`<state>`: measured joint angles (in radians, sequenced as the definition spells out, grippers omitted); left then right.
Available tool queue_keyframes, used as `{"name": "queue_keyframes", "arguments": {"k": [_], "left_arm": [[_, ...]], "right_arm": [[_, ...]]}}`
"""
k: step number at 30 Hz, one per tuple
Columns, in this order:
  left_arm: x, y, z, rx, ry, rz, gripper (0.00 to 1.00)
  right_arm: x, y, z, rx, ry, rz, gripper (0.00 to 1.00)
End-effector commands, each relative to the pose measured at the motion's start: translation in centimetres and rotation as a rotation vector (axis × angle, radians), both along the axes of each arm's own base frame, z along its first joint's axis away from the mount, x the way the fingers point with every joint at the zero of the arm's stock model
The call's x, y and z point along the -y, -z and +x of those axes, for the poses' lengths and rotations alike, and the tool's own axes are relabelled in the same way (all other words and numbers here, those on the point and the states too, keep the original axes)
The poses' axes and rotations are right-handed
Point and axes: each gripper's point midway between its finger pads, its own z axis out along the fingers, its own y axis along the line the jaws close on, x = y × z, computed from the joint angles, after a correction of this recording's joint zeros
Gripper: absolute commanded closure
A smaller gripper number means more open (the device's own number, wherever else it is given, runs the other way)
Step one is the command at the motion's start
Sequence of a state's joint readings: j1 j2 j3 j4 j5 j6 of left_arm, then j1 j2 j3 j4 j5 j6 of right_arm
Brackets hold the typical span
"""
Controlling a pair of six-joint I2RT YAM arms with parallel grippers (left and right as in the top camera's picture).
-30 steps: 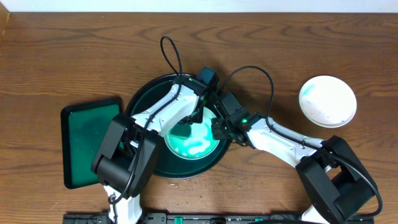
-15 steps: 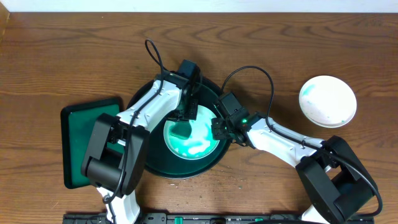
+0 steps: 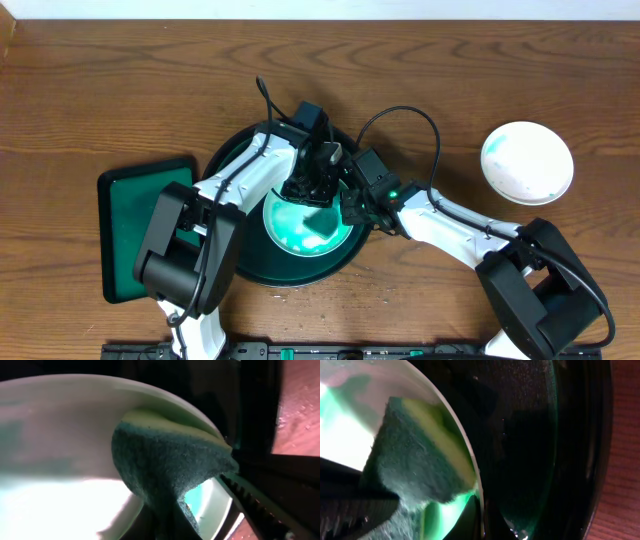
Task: Clean dirty plates on tray and stack at the side
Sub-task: 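Keep scrubbing the plate surface with the sponge in the left gripper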
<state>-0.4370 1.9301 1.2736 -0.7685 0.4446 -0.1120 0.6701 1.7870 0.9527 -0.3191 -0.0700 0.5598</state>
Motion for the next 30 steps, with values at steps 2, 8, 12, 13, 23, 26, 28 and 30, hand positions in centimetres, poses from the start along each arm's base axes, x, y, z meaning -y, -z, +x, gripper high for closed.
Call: {"name": "queue_keyframes", "arguments": {"k": [2, 8, 12, 13, 23, 26, 28, 30], "left_arm": [[-3.5, 1.5, 1.2, 0.011, -0.085, 0.126, 0.92], [-8.5, 1.9, 3.4, 0.046, -0.21, 0.248, 0.93], [-11.3, 2.1, 3.9, 0.054, -0.263, 0.321, 0.93], [-11.9, 2.1, 3.9, 0.052, -0.28, 0.343, 0.93], [-18.2, 1.3, 3.8, 0.109, -0.462, 0.683, 0.93], [-18.3, 1.3, 4.4, 0.136, -0.469, 0.691, 0.93], [-18.0, 1.3, 5.2, 0.164, -0.45, 0.671, 0.93], [-16.8, 1.5, 5.8, 0.179, -0.407, 0.607, 0.93]], "right_arm": [[0.1, 0.7, -0.6, -0.014, -0.006, -0.028, 0.99], [0.0, 0.7, -0.6, -0.014, -0.006, -0.028, 0.99], [0.0, 0.7, -0.6, -0.014, -0.006, -0.028, 0.99], [0.0, 0.7, -0.6, -0.015, -0.007, -0.027, 0.99], [0.0, 0.7, -0.7, -0.017, -0.008, -0.026, 0.99], [0.0, 0.7, -0.8, -0.021, -0.01, -0.025, 0.99], [0.1, 0.7, -0.8, -0.024, -0.01, -0.028, 0.99], [0.1, 0.8, -0.9, -0.027, -0.01, -0.031, 0.99]]}}
